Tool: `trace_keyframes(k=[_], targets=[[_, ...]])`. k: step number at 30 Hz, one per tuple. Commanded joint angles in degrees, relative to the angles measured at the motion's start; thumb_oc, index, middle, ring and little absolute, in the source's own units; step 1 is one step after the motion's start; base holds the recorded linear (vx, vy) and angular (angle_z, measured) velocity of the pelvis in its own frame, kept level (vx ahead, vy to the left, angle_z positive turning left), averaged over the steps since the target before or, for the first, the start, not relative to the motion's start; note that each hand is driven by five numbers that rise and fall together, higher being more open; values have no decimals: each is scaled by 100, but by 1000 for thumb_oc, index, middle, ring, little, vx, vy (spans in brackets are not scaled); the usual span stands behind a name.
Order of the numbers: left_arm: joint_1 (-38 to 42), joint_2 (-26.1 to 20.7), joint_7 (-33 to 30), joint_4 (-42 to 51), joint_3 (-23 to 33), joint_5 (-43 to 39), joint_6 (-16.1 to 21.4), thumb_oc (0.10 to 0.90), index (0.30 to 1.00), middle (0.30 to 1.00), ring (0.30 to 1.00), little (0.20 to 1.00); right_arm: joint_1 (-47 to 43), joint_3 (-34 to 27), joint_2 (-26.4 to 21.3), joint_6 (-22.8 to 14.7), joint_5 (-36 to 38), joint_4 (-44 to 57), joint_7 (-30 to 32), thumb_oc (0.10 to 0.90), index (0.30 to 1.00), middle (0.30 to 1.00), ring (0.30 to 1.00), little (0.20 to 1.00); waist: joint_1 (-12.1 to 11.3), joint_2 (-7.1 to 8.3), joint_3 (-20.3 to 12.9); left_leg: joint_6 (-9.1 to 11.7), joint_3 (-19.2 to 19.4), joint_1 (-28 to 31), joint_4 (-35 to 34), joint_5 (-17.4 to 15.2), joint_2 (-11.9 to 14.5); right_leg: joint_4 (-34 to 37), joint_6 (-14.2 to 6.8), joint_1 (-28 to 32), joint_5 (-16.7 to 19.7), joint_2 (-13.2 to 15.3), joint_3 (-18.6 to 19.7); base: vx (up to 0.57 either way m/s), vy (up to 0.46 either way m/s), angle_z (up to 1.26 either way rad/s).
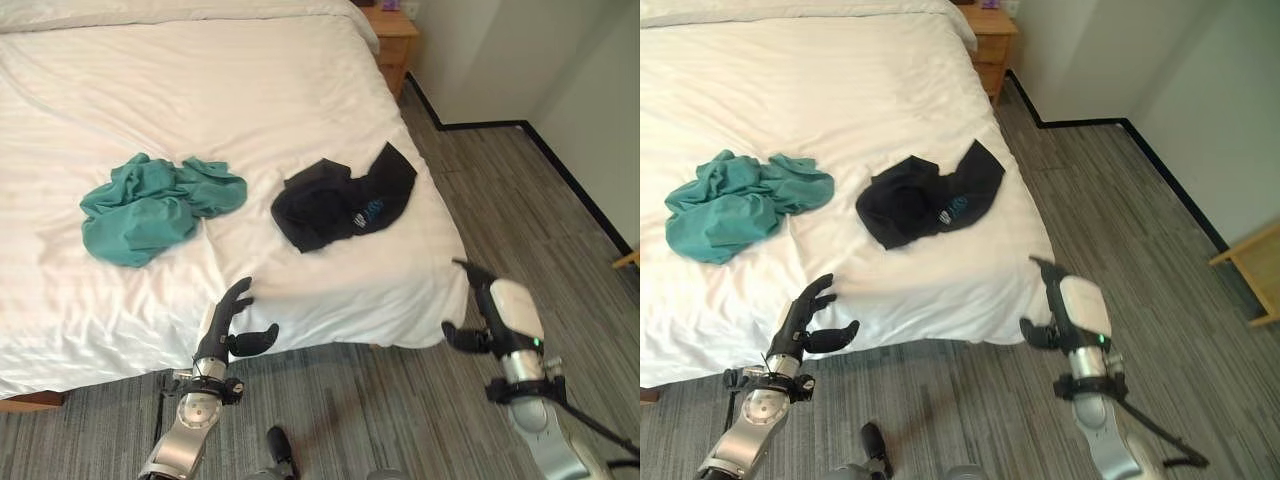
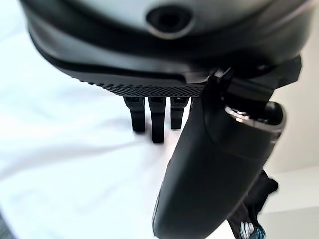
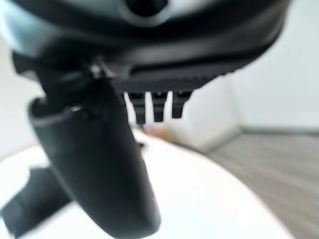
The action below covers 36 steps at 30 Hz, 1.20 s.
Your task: Pick up bed clothes into laundry basket.
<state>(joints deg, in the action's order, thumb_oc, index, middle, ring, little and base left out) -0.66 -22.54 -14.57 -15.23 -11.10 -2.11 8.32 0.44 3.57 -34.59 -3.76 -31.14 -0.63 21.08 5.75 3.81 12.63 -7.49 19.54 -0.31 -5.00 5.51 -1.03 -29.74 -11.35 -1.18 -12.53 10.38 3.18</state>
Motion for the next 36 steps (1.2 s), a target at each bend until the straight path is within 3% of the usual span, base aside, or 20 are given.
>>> trace_keyframes(k=[1, 2, 3, 4, 7, 10, 13, 18, 22, 25, 26, 27, 28, 29, 30, 31, 35, 36], targets=[[107, -154, -170, 392, 196, 19, 521, 800, 900, 900, 900, 900, -1561, -136, -754, 146, -376, -93, 499, 800, 900, 900, 900, 900, -243, -52, -178, 1060, 395, 281, 0, -467, 847, 2204, 93, 339, 1064, 139, -461, 312, -29, 21], [109, -150, -169, 391, 203, 17, 522, 800, 900, 900, 900, 900, -1578, -123, -758, 147, -376, -103, 502, 800, 900, 900, 900, 900, -213, -58, -174, 1063, 370, 280, 0, -472, 847, 2219, 95, 362, 1061, 139, -490, 315, -86, 19], [166, -142, -124, 283, 189, -78, 536, 800, 900, 900, 900, 900, -1877, 39, -904, 238, -546, -114, 487, 800, 900, 900, 900, 900, -257, -52, -134, 1087, 185, 420, 0, -572, 850, 2863, 121, 115, 1030, 110, -481, 202, -68, 49], [176, -139, -123, 276, 198, -81, 540, 800, 900, 900, 900, 900, -1902, 54, -906, 239, -546, -126, 492, 800, 900, 900, 900, 900, -248, -60, -133, 1088, 184, 400, 0, -552, 861, 2894, 130, 111, 1067, 98, -485, 273, -107, 61], [310, -149, -95, 61, 161, -178, 565, 800, 900, 900, 900, 900, -2368, 455, -1136, 392, -739, -414, 416, 800, 900, 900, 900, 900, -278, -14, -60, 1150, -28, 526, 0, -648, 867, 3253, 72, -106, 1178, 41, -134, 198, -119, 122], [58, -159, -48, 86, 239, -228, 570, 800, 900, 900, 900, 900, -3069, 1052, -1090, 456, -551, -1077, 291, 800, 900, 900, 900, 900, -578, 82, -103, 1178, -43, 686, 0, -641, 835, 3414, 101, 166, 1314, 96, -553, 88, -122, 74], [-148, -125, -25, 80, 322, -342, 574, 800, 900, 900, 900, 900, -3147, 1215, -1055, 410, -345, -1357, 199, 800, 900, 900, 900, 900, -651, 63, -154, 1206, -148, 725, 0, -640, 857, 3449, 157, 385, 1310, 86, -741, 114, -136, 7], [-429, -76, 16, -88, 441, -416, 538, 800, 900, 900, 900, 900, -3435, 1693, -1075, 330, -119, -1997, -66, 800, 900, 900, 900, 900, -809, -41, -215, 1318, -381, 689, 0, -582, 912, 3474, 181, 648, 1185, 73, -1005, 100, -133, 32], [-373, -110, -45, -306, 340, -620, 604, 800, 900, 900, 900, 900, -4258, 2367, -775, 338, 265, -3345, -100, 800, 900, 900, 900, 900, -1021, -147, -93, 1414, -498, 486, 0, -456, 960, 3474, 198, 572, 1168, 36, -1137, -29, -112, 14], [-175, -190, -176, -374, 330, -816, 713, 800, 900, 900, 900, 900, -4948, 2608, -779, 356, 570, -4153, -61, 800, 900, 900, 900, 900, -1132, -300, 82, 1487, -613, 106, 0, -328, 980, 3474, 229, 311, 1194, 26, -1220, -102, -49, 15], [-101, -222, -249, -366, 354, -881, 789, 800, 900, 900, 900, 900, -5190, 2641, -779, 360, 766, -4504, -32, 800, 900, 900, 900, 900, -1197, -429, 183, 1542, -683, -129, 0, -244, 981, 3474, 244, 131, 1201, 17, -1290, -104, -47, 26], [-93, -217, -250, -369, 357, -881, 790, 800, 900, 900, 900, 900, -5211, 2654, -780, 351, 772, -4522, -29, 587, 580, 580, 580, 580, -1185, -434, 174, 1543, -694, -151, 0, -238, 984, 3474, 246, 116, 1203, 13, -1300, -76, -42, 33], [-75, -218, -241, -389, 380, -905, 802, 800, 900, 900, 900, 900, -5270, 2648, -800, 350, 849, -4645, -46, 430, 345, 345, 345, 345, -1188, -472, 166, 1569, -722, -238, 0, -214, 996, 3474, 247, 65, 1186, 8, -1343, -27, -63, 44], [54, -233, -279, -503, 423, -981, 846, 800, 900, 900, 900, 900, -5248, 2603, -807, 301, 1059, -4861, -58, 400, 300, 300, 300, 300, -1227, -584, 198, 1645, -762, -414, 0, -155, 1030, 3474, 256, -22, 1140, -6, -1454, -27, -63, 41], [58, -231, -278, -505, 421, -983, 846, 800, 900, 900, 900, 900, -5251, 2604, -811, 298, 1061, -4863, -59, 400, 300, 300, 300, 300, -1218, -590, 193, 1647, -775, -426, 0, -152, 1032, 3474, 258, -26, 1139, -10, -1466, 10, -78, 56], [89, -105, -170, -646, 592, -1569, 869, 800, 900, 900, 900, 900, -5156, 2552, -896, 339, 1173, -4694, -114, 400, 300, 300, 300, 300, -1210, -669, 176, 1691, -795, -471, 0, -106, 1066, 3474, 268, 3, 1080, -28, -1567, 22, -32, 41], [87, -207, -239, -548, 1092, -2026, 1029, 800, 900, 900, 900, 900, -4735, 2275, -1019, 337, 1372, -3993, -104, 400, 300, 300, 300, 300, -1158, -698, 127, 1711, -796, -362, 0, -121, 1106, 3474, 297, 191, 1004, -76, -1607, 81, -40, 21], [80, -452, -378, -309, 1432, -1963, 1085, 800, 900, 900, 900, 900, -4263, 1814, -1111, 315, 1577, -3319, -14, 400, 300, 300, 300, 300, -1105, -660, 118, 1693, -783, -184, 0, -200, 1112, 3474, 303, 375, 955, -79, -1580, 65, -50, 4]])
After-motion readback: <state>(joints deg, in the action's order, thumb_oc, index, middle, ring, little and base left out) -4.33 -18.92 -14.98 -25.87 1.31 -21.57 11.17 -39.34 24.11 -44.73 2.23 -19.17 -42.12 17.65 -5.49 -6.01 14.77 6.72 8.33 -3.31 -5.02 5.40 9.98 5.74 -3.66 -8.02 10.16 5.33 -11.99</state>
